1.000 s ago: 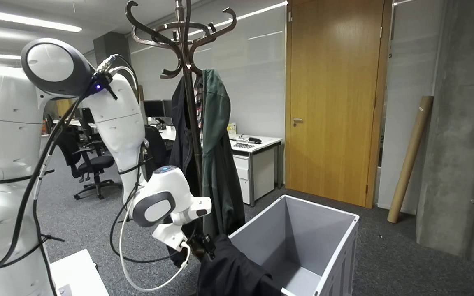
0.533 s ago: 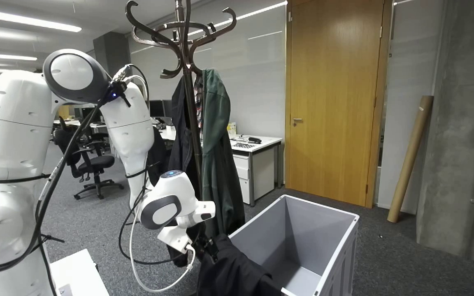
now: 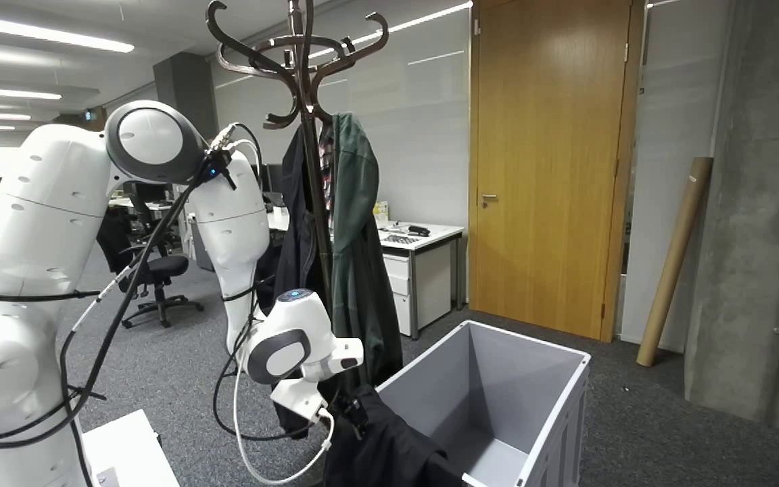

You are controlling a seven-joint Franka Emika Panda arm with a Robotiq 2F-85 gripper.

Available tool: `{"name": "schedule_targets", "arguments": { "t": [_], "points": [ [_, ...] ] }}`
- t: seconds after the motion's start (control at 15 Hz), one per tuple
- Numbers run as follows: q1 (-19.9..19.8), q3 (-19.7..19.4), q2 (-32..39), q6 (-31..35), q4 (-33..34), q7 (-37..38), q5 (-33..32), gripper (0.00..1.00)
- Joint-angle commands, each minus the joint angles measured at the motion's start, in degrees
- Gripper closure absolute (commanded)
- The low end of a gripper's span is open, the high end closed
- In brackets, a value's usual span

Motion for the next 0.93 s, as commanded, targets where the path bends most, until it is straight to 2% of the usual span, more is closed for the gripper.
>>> {"name": "schedule_targets", "arguments": {
  "t": [0.0, 0.07, 0.13, 0.2, 0.8, 0.87],
  "points": [
    [-0.57, 0.54, 3.09, -0.64, 2.9, 0.2, 0.36, 0.0],
    [-1.15, 1.0, 3.78, -1.1, 3.48, 0.1, 0.15, 0.0],
    [-1.47, 1.27, 4.41, -1.16, 3.93, 0.12, 0.1, 0.16],
    [-1.37, 1.18, 5.0, -1.13, 4.26, -0.13, -0.08, 0.26],
    [-2.37, 2.17, 5.49, -1.39, 5.33, -0.93, -1.0, 0.95],
    [-2.49, 2.27, 5.14, -1.48, 5.29, -0.95, -1.06, 1.0]
  ]
}}
